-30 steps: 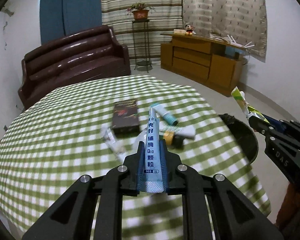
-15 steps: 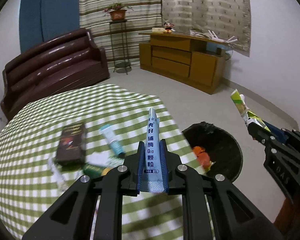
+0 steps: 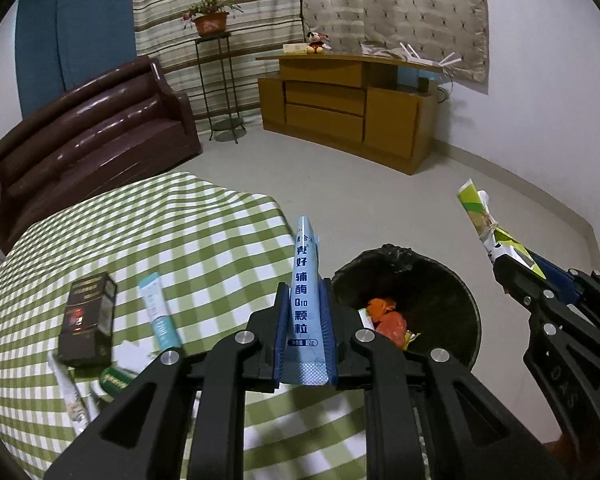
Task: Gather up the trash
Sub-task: 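Carry the paper strip and blue tube over the black bin with both tools, then open both tools over the bin to drop the strip and blue tube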
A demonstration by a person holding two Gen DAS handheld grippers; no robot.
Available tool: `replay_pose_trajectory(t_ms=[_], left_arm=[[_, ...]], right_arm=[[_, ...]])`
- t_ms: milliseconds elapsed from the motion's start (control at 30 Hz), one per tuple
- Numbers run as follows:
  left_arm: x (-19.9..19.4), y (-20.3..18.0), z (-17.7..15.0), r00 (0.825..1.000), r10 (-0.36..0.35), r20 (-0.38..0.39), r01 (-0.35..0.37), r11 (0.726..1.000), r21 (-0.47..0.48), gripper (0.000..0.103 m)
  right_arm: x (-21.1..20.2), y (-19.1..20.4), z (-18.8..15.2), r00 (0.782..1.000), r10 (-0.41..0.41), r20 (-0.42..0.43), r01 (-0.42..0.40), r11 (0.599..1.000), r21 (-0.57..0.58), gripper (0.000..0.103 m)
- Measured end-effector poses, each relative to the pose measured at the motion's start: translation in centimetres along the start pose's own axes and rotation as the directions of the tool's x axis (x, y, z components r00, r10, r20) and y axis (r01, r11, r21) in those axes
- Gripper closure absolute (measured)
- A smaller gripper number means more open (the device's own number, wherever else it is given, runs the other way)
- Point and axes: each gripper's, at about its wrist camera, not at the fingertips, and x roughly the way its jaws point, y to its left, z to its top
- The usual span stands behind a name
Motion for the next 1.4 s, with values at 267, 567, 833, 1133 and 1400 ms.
replay_pose_trajectory(t_ms=[267,567,833,1133,1400], left_arm=[[1.6,-1.6,0.6,1.000,-0.012,-0.017,0.013,0.999,0.033,0.087],[3.4,-2.8,1.1,0.999,-0.005,-0.039,0.007,0.998,0.069,0.086],[4.4,-3.4,1.2,0.998,-0.002,-0.058,0.007,0.996,0.091,0.078],[4.3,-3.0,1.6,0.999,0.000,-0.054,0.004,0.998,0.064,0.056],[2.8,-2.0,1.6,0.999,0.007,-0.041,-0.006,0.999,0.039,0.047]], right_arm=[[1.1,-1.1,0.1,1.000,-0.016,-0.016,0.017,0.999,0.032,0.085],[2.4,-2.1,-0.1,0.999,-0.031,-0.027,0.033,0.997,0.064,0.085],[3.6,-3.0,-0.5,0.998,-0.042,-0.047,0.046,0.994,0.098,0.083],[3.5,-3.7,-0.5,0.998,-0.044,-0.046,0.050,0.991,0.128,0.073],[2.4,-2.9,0.2,0.999,-0.029,-0.022,0.032,0.992,0.119,0.069]])
